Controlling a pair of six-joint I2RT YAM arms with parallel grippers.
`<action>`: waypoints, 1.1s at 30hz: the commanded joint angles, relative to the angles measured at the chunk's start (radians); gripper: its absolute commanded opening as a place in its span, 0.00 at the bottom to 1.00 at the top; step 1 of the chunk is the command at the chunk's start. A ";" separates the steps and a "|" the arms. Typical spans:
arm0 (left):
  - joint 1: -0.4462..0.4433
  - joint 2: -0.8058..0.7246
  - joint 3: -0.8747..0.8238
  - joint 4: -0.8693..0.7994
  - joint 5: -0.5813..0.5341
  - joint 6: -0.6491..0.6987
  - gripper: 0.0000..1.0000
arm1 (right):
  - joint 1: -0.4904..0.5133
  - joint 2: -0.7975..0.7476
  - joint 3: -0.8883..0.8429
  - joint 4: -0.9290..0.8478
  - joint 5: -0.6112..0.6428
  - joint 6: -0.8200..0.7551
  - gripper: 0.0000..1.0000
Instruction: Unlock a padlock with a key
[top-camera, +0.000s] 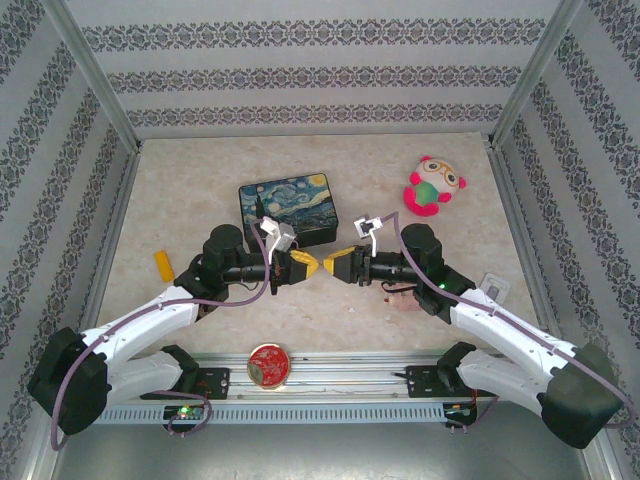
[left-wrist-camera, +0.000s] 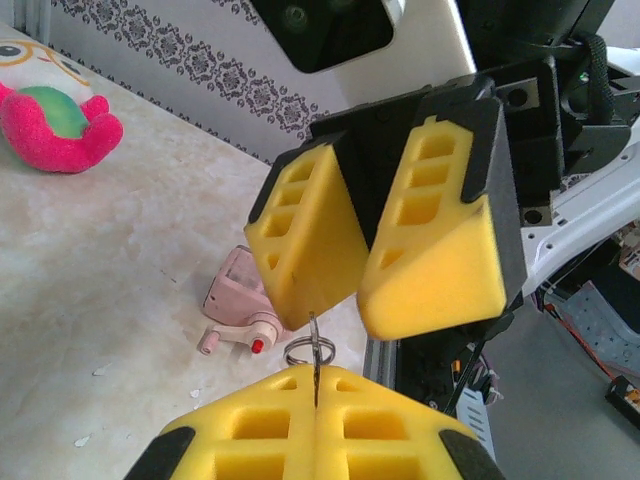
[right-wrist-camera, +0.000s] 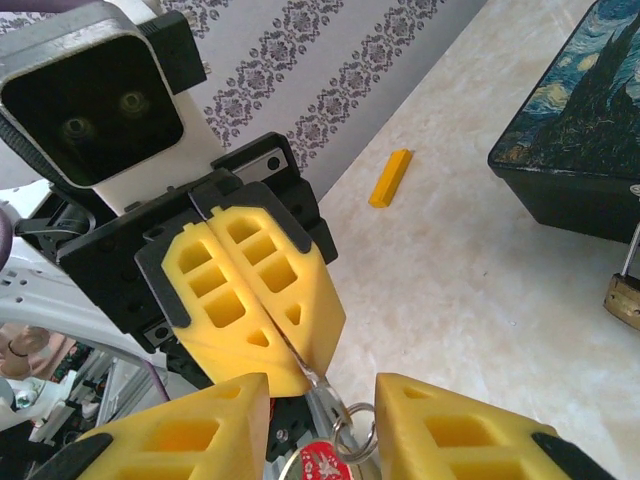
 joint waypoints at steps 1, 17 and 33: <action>-0.004 -0.017 -0.012 0.064 0.029 -0.016 0.00 | -0.001 0.005 -0.010 0.052 -0.027 0.001 0.33; -0.002 0.031 -0.009 0.161 0.052 -0.088 0.00 | 0.001 -0.005 -0.023 0.072 -0.024 0.002 0.24; 0.024 -0.057 -0.013 0.157 -0.049 -0.172 0.57 | -0.025 -0.041 -0.038 0.030 0.051 0.007 0.00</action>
